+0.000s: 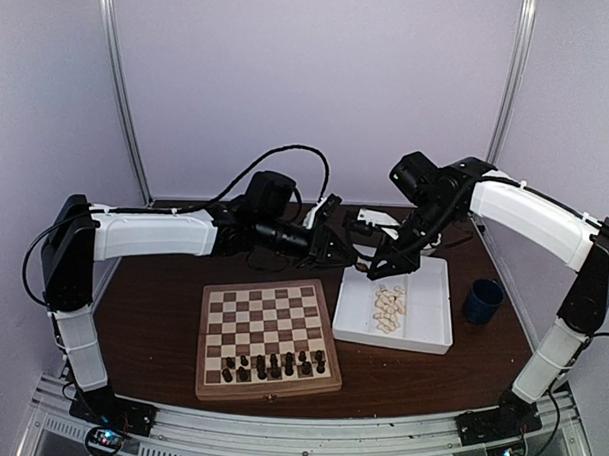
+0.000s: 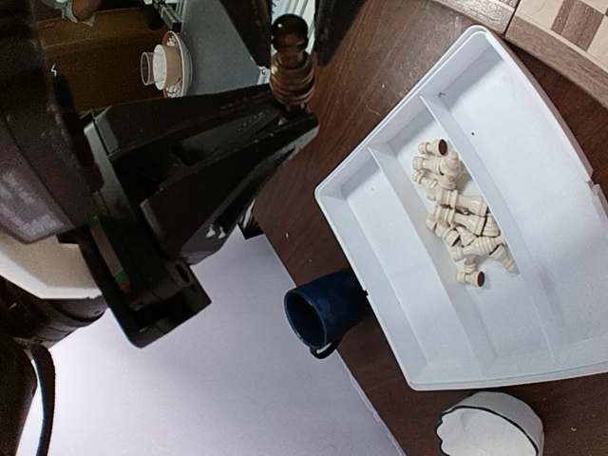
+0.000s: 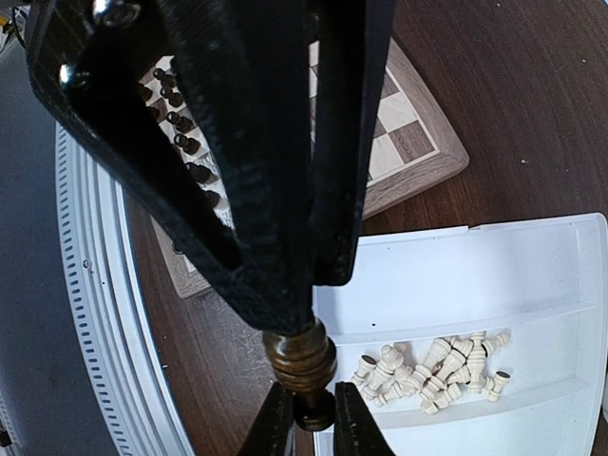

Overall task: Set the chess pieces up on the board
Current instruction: Pass from the right arm to the left, then place the pawn at h7.

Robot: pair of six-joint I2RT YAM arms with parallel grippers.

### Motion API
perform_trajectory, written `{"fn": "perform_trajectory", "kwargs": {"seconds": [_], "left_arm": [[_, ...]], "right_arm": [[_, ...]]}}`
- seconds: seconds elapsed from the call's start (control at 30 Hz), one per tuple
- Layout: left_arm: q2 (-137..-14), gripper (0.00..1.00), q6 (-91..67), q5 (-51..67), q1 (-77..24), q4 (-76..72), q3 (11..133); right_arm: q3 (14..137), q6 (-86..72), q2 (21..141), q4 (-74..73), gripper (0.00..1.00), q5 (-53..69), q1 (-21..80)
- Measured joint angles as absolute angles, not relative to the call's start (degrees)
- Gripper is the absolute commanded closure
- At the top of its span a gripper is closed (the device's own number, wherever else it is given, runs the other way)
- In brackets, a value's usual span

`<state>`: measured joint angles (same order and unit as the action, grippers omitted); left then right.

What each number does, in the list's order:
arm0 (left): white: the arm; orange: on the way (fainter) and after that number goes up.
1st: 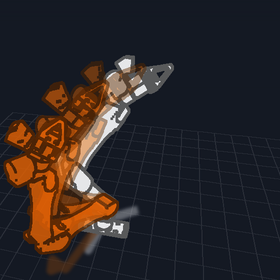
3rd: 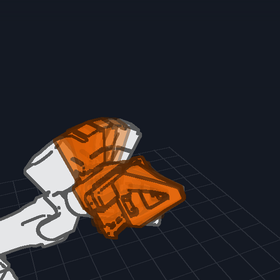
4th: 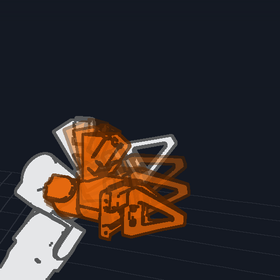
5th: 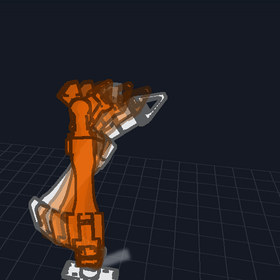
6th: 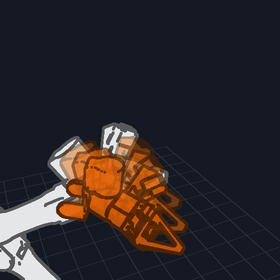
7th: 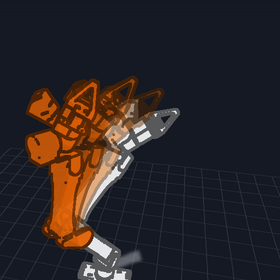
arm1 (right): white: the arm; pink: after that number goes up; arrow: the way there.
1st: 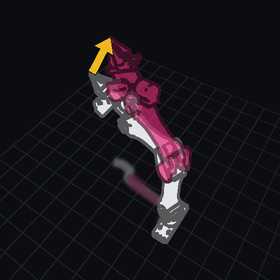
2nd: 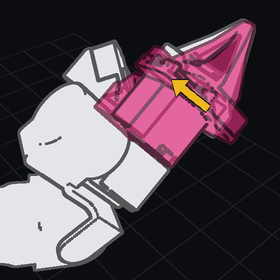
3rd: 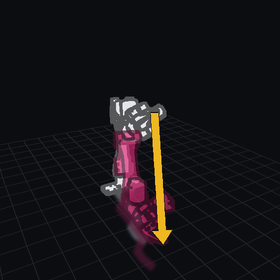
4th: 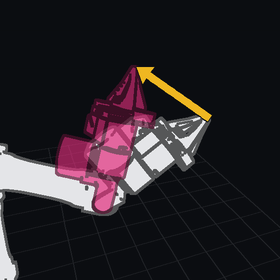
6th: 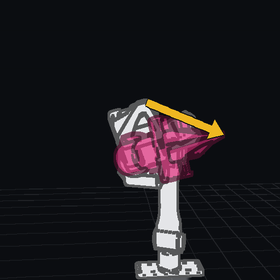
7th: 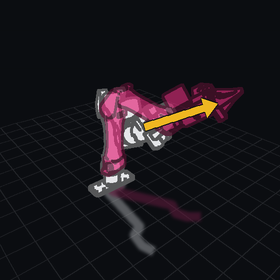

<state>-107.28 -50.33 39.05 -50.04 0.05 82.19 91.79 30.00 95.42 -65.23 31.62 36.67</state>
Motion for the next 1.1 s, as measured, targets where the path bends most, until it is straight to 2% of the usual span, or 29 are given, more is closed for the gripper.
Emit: {"fn": "perform_trajectory", "kwargs": {"seconds": [0.2,0.43,0.63,0.87,1.1], "left_arm": [[-106.78,0.88,-49.06,38.24,-50.04,1.3,82.17],[-96.33,0.89,-40.4,31.46,-49.54,15.42,79.07],[-85.8,0.9,-31.92,21.69,-50.0,29.91,73.8],[-79.92,0.89,-26.39,7.38,-53.04,46.61,66.39],[-75.61,0.9,-26.57,-0.69,-53.71,52.53,56.97]], "right_arm": [[91.33,30.02,95.26,-64.71,0.85,31.22,36.69],[85.76,30.04,93.14,-63.88,0.86,29.63,36.69],[82.08,30.04,91.33,-62.96,0.86,28.49,36.67],[81.65,30.04,90.45,-62.19,0.86,26.96,36.67],[81.6,30.02,90.43,-62.04,0.86,26.46,36.67]]}}
